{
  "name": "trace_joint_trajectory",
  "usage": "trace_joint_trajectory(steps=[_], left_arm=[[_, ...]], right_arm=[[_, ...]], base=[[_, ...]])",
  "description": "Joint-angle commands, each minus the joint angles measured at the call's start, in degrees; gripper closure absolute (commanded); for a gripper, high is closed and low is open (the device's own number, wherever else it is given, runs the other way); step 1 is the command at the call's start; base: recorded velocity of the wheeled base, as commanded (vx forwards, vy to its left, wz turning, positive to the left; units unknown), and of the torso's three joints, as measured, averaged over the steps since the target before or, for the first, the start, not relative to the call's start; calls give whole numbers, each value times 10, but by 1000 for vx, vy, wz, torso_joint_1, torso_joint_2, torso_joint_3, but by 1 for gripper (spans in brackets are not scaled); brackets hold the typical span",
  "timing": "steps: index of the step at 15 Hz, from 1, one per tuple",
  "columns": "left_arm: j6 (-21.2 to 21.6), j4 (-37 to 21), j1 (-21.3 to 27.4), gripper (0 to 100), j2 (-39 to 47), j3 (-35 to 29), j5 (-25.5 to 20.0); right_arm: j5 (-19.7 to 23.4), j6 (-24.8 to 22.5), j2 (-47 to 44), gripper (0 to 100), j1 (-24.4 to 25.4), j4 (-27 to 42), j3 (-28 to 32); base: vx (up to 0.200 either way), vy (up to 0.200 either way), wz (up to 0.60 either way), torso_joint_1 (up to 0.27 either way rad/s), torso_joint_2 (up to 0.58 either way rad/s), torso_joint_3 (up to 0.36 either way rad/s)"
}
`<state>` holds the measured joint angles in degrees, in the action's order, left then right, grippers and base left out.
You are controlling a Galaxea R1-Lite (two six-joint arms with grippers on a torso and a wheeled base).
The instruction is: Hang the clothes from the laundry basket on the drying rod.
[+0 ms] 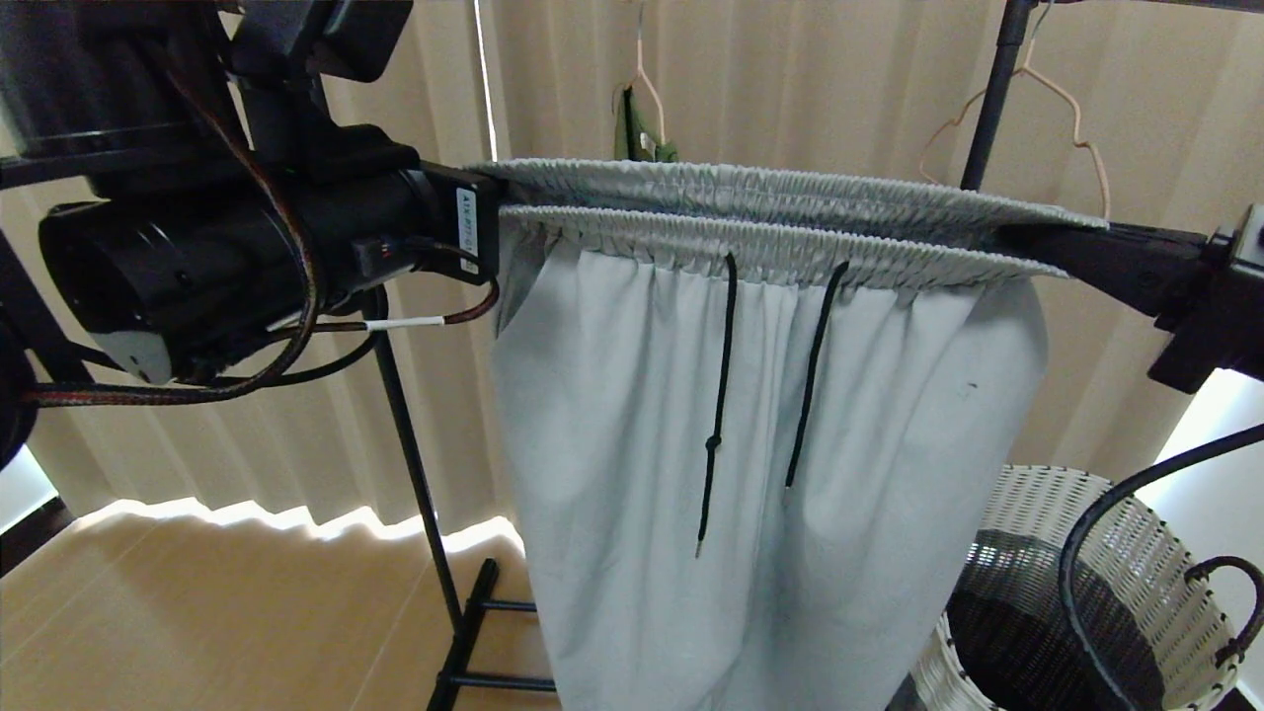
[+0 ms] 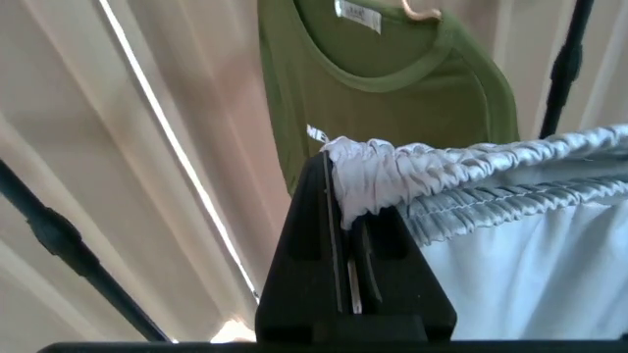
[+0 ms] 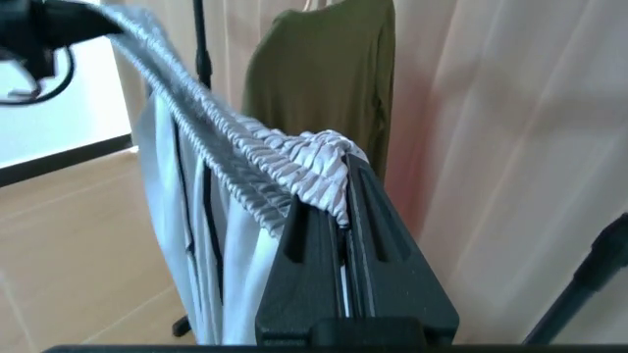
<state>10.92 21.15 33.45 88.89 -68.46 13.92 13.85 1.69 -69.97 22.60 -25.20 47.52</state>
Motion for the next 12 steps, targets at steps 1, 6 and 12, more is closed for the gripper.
trace_joint_trajectory(steps=[1, 6, 12], left_arm=[[0, 1, -1, 100, 22, -17, 25], [0, 17, 0, 100, 37, -21, 36], [1, 13, 1, 100, 9, 5, 35]], right_arm=[[20, 1, 48, 100, 4, 32, -24], [120, 8, 114, 100, 9, 110, -37], [49, 2, 48, 100, -18, 82, -32]], base=[[0, 0, 0, 0, 0, 0], [0, 0, 0, 0, 0, 0], [0, 0, 0, 0, 0, 0]])
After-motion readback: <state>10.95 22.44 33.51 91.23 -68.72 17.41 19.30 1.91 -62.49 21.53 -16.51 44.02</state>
